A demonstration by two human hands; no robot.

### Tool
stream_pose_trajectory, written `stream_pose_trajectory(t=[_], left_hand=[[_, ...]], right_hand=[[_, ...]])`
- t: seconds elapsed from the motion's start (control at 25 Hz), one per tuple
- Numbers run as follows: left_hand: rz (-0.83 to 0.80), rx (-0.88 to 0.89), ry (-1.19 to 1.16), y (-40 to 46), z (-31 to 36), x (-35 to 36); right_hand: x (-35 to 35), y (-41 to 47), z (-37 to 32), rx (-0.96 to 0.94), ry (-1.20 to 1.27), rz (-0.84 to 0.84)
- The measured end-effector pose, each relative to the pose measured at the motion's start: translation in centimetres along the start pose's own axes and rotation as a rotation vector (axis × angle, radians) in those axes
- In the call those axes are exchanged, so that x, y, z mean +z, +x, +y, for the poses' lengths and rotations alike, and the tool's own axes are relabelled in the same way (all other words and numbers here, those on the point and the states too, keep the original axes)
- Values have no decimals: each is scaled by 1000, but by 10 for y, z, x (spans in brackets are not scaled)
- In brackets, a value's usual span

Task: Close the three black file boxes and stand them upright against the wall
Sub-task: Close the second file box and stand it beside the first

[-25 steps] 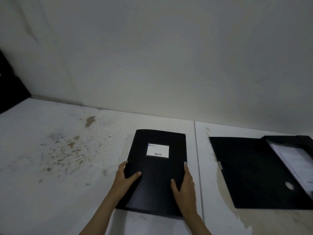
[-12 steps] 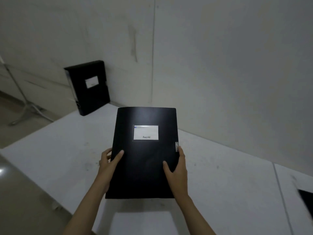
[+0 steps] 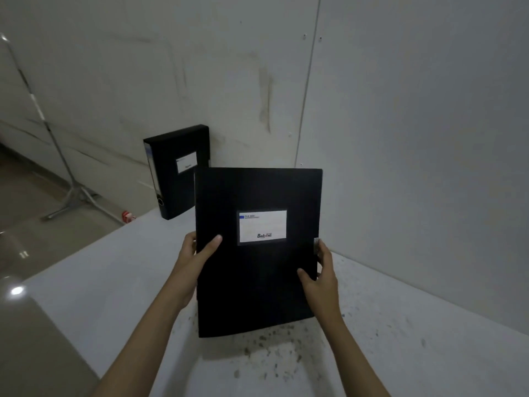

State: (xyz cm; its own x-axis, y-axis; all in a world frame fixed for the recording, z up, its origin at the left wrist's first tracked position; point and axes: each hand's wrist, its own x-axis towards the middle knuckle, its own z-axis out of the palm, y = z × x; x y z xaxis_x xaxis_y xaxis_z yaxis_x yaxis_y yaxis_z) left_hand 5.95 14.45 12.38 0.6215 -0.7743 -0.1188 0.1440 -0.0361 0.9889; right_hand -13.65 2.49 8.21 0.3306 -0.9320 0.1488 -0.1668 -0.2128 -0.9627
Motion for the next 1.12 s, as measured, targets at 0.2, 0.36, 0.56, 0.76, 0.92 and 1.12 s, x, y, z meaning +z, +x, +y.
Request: stream_pose_trajectory(t=[0.2,0.36,0.56,0.76,0.92,1.12], left_hand=[[162,163,12,34,6,8],[261,189,44,64,-7,11],[309,201,52,118,-11,-4],[374,202,47,179,-20,-49],[455,185,62,218,-31,-78],[517,187,69,253,-47,-107]], right_hand=[[14,47,-16,-49,18,-115],[36,73,-40,-157,-78,-202],[93,114,-93,-309,-229,-249],[188,154,-133,-410,-268,-307],[253,171,-132,-344,-315,-424],[304,182,-122,-364,-268,-472]])
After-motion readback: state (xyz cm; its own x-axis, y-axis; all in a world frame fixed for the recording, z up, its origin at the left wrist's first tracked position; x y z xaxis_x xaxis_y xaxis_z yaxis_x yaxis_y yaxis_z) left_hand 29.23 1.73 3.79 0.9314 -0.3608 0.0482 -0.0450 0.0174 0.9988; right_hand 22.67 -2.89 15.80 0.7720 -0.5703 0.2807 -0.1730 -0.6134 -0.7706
